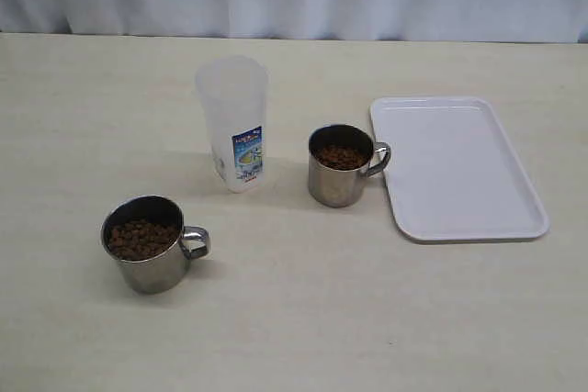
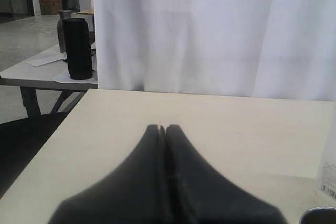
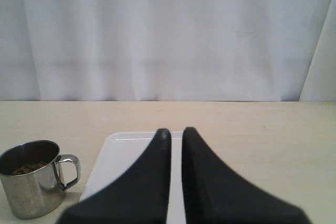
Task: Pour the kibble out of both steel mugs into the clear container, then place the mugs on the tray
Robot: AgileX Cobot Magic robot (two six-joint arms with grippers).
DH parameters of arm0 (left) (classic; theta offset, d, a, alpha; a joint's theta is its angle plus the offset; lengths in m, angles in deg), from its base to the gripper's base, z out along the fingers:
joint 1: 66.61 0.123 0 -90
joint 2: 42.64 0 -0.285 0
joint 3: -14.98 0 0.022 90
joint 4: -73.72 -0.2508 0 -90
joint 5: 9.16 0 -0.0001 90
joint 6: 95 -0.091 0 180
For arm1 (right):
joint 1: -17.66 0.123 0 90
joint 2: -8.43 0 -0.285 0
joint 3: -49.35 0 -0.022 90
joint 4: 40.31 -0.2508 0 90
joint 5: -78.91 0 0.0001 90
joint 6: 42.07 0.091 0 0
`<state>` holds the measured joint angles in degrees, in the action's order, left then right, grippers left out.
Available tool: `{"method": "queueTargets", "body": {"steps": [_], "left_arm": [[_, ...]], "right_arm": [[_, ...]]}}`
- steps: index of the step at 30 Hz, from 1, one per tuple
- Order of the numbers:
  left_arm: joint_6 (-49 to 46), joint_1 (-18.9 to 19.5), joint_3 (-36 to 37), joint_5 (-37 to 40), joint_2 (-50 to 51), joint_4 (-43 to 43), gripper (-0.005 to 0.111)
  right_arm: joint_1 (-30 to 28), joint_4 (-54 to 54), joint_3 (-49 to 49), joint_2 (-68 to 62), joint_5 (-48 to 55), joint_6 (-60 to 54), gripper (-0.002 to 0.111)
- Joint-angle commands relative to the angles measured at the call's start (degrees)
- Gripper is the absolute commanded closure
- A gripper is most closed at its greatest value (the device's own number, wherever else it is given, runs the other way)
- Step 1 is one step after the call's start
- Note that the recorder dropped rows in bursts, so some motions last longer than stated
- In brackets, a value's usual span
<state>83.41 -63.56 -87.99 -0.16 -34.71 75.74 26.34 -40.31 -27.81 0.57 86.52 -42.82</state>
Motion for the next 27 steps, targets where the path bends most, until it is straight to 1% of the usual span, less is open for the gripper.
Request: {"method": "queueTargets", "body": {"steps": [1, 14, 18, 20, 22, 25, 27], "left_arm": [[0.2, -0.5, 0.2, -0.5, -0.1, 0.2, 0.107], [0.2, -0.5, 0.2, -0.5, -0.1, 0.2, 0.107], [0.2, -0.5, 0.2, -0.5, -0.1, 0.0, 0.107], [0.2, -0.5, 0.2, -0.5, -0.1, 0.1, 0.107], [0.2, -0.5, 0.2, -0.5, -0.1, 0.1, 0.107], [0.2, -0.5, 0.2, -0.5, -0.1, 0.1, 0.107], [0.2, -0.5, 0.2, -0.5, -0.1, 0.1, 0.107]], "right_arm": [[0.2, 0.4, -0.1, 0.1, 0.0, -0.1, 0.102], [0.2, 0.4, -0.1, 0.1, -0.3, -0.1, 0.102], [0.2, 0.0, -0.1, 0.1, -8.5, 0.7, 0.102], [0.2, -5.9, -0.1, 0.1, -14.4, 4.9, 0.102], [0.2, -4.7, -0.1, 0.1, -15.5, 4.8, 0.102], [1.9, -4.2, -0.1, -5.9, -17.7, 7.2, 0.102], [5.1, 0.5, -0.1, -12.3, -20.8, 9.8, 0.102]]}}
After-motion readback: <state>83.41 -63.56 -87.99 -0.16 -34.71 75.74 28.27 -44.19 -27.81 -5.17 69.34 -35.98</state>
